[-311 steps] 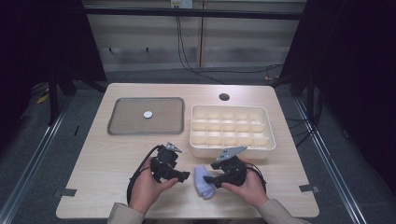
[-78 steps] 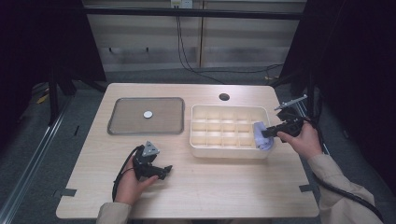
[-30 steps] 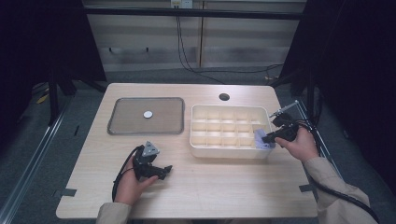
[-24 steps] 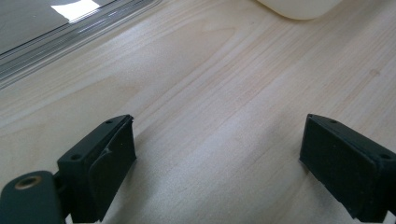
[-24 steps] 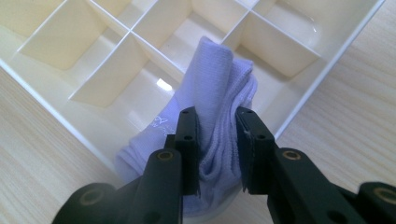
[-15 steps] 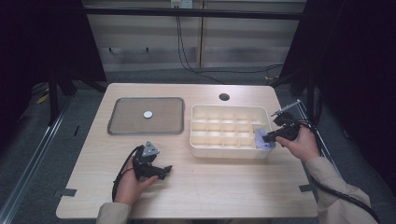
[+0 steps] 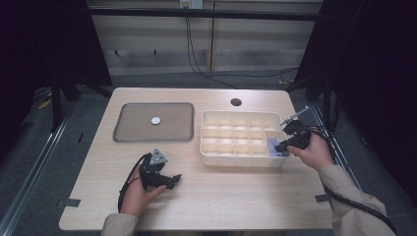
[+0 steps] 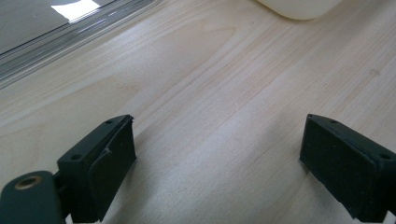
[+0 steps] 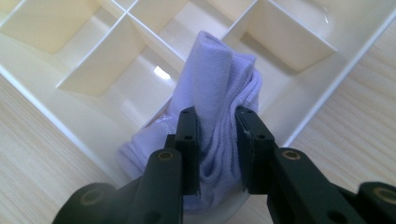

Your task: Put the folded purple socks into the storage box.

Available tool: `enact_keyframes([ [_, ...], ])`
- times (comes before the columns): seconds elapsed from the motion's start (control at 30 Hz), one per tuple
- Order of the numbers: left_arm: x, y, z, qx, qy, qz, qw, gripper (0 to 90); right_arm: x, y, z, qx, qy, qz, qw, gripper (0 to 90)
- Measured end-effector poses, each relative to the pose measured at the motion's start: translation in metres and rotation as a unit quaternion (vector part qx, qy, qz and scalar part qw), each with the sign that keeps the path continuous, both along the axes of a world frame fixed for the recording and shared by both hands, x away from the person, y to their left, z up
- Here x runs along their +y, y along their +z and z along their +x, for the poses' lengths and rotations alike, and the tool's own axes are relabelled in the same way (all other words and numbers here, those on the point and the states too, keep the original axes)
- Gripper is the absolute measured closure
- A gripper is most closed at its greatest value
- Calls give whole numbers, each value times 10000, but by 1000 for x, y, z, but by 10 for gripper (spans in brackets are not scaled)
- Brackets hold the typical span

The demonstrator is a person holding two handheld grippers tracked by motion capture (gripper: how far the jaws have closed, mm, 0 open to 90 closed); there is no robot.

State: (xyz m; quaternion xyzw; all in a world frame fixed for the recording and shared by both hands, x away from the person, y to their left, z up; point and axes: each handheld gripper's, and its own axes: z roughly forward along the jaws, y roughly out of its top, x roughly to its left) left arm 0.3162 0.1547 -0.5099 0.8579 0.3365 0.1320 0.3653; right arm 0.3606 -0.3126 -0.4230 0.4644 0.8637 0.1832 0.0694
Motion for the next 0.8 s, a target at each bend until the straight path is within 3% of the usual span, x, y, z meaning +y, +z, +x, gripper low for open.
enact_keyframes([
  [0.8,0,0,0,15,10,-18,10000,96,4,-10,-2,138,86,-69,9998,729],
])
